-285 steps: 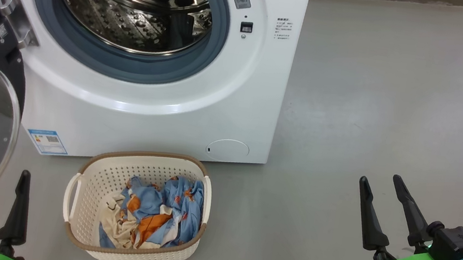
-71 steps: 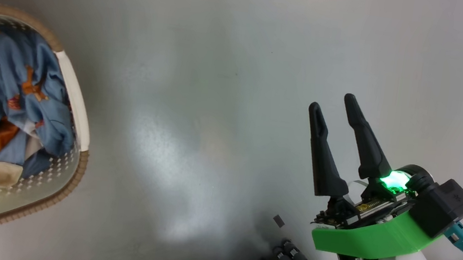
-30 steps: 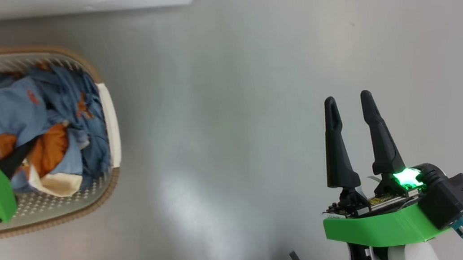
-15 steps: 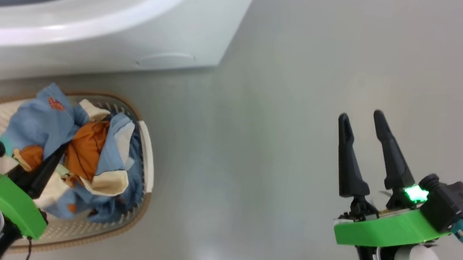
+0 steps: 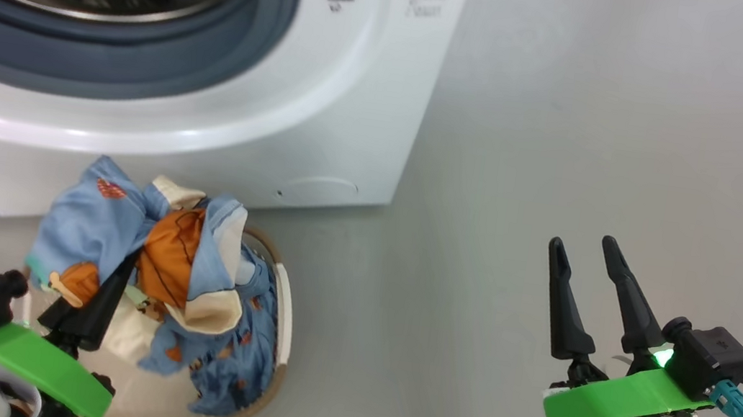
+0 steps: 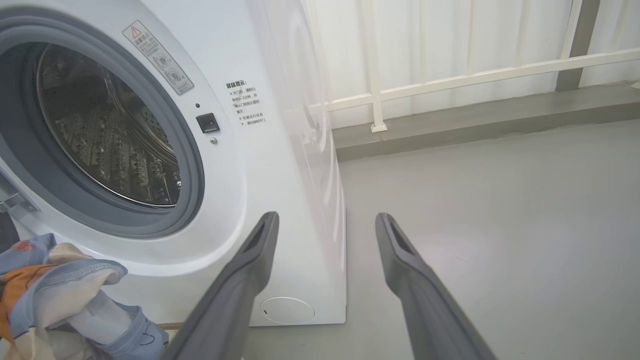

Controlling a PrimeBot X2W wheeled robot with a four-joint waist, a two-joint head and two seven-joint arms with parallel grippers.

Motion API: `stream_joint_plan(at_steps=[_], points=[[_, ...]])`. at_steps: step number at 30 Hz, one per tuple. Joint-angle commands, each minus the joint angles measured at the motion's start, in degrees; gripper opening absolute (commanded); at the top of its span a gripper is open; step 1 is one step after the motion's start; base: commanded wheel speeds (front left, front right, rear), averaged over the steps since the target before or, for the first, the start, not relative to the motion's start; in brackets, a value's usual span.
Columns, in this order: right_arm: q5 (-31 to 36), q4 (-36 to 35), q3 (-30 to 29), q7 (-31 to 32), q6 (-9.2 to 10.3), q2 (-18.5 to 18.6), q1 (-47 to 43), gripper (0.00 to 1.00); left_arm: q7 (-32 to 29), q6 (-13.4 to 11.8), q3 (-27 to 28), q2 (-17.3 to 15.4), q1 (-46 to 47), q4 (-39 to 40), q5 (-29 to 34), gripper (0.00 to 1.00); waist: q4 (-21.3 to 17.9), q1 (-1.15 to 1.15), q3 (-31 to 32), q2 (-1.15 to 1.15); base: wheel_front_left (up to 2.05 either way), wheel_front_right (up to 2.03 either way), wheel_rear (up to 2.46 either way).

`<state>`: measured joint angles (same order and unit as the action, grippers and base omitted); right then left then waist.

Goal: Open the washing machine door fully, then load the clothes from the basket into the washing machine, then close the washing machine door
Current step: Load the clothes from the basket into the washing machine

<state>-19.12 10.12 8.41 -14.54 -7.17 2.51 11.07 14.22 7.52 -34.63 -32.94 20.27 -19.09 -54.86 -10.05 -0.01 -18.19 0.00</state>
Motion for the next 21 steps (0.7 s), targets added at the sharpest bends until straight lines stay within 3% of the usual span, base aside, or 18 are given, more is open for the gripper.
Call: stream_joint_plan(at_steps=[1, 9, 13, 21], points=[[0.9, -0.9, 0.5, -0.5, -0.32, 0.4, -0.6, 1.0, 0.8, 0.0, 3.9, -1.3, -0.6, 2.3, 1.2, 0.0, 3.1, 0.01, 5.6, 0.0, 0.0, 0.0, 0.0], [1.7, 1.1, -0.4, -0.5, -0.32, 0.4, -2.9, 1.0, 0.8, -0.1, 12.4, 2.7, -5.5, 8.1, 6.5, 0.0, 4.9, 0.01, 10.8, 0.0, 0.0, 0.0, 0.0], [2.4, 1.7, -0.8, -0.5, -0.32, 0.8, -3.8, 1.0, 0.8, -1.3, 15.5, 4.5, -7.9, 11.4, 9.4, 0.0, 5.8, 0.01, 12.5, 0.0, 0.0, 0.0, 0.0], [2.0, 1.6, -0.7, -0.5, -0.32, 1.9, -4.3, 1.0, 0.8, -2.7, 17.2, 5.7, -10.2, 13.5, 11.0, 0.0, 6.1, 0.01, 13.6, 0.0, 0.0, 0.0, 0.0]])
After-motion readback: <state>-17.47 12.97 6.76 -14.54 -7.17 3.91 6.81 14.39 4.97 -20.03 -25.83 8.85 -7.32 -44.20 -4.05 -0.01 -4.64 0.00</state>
